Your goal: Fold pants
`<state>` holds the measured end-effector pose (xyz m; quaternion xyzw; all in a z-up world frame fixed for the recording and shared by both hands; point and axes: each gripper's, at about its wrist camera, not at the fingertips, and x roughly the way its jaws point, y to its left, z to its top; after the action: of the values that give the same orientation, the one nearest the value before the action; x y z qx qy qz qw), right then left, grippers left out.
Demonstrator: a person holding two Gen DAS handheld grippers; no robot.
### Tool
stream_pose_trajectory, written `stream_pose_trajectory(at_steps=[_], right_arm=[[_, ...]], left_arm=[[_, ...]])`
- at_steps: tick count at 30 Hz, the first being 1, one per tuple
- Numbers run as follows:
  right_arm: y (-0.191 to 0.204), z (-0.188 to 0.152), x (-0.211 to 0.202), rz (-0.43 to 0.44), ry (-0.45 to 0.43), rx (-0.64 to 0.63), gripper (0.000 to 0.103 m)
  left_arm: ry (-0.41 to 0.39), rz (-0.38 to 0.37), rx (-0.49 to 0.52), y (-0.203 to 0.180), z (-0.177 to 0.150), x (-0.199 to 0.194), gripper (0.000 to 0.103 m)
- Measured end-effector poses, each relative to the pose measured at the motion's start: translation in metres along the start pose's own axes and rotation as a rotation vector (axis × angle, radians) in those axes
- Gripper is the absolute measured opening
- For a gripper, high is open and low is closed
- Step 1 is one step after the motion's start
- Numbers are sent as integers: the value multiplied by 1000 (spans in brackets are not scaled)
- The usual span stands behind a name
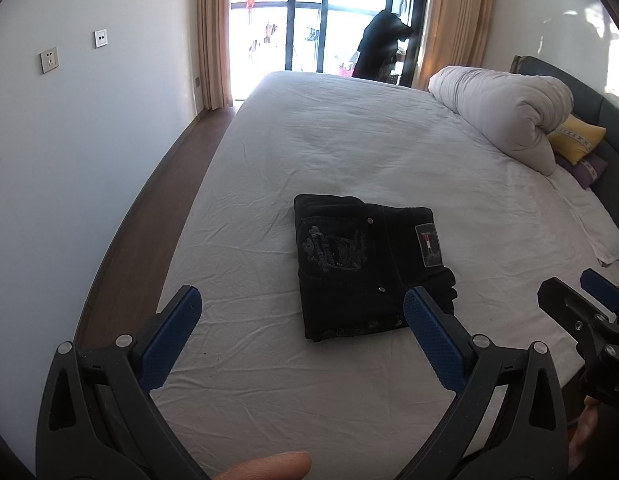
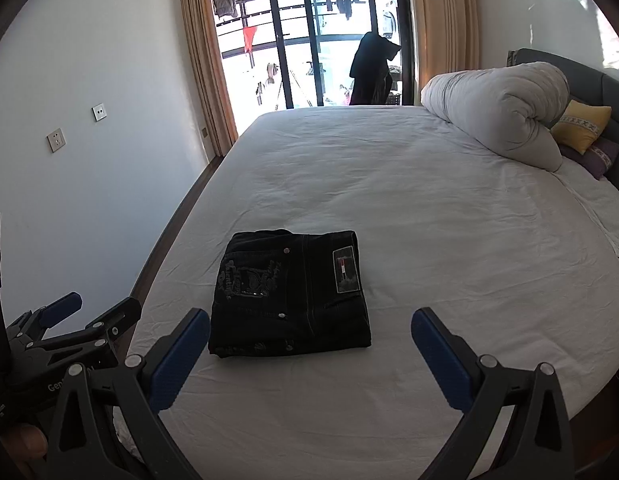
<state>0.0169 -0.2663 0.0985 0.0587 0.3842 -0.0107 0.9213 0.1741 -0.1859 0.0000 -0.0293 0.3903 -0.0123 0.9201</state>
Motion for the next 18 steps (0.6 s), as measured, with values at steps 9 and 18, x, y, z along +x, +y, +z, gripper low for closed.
stream_pose_trajectory(at_steps=[9,18], right_arm=[[0,-1,1,-1,2,3,103],[0,-1,0,-2,4,2,103]], left_arm=[[1,-1,2,-2,-2,1,103],[4,-2,2,-2,-2,3,103]])
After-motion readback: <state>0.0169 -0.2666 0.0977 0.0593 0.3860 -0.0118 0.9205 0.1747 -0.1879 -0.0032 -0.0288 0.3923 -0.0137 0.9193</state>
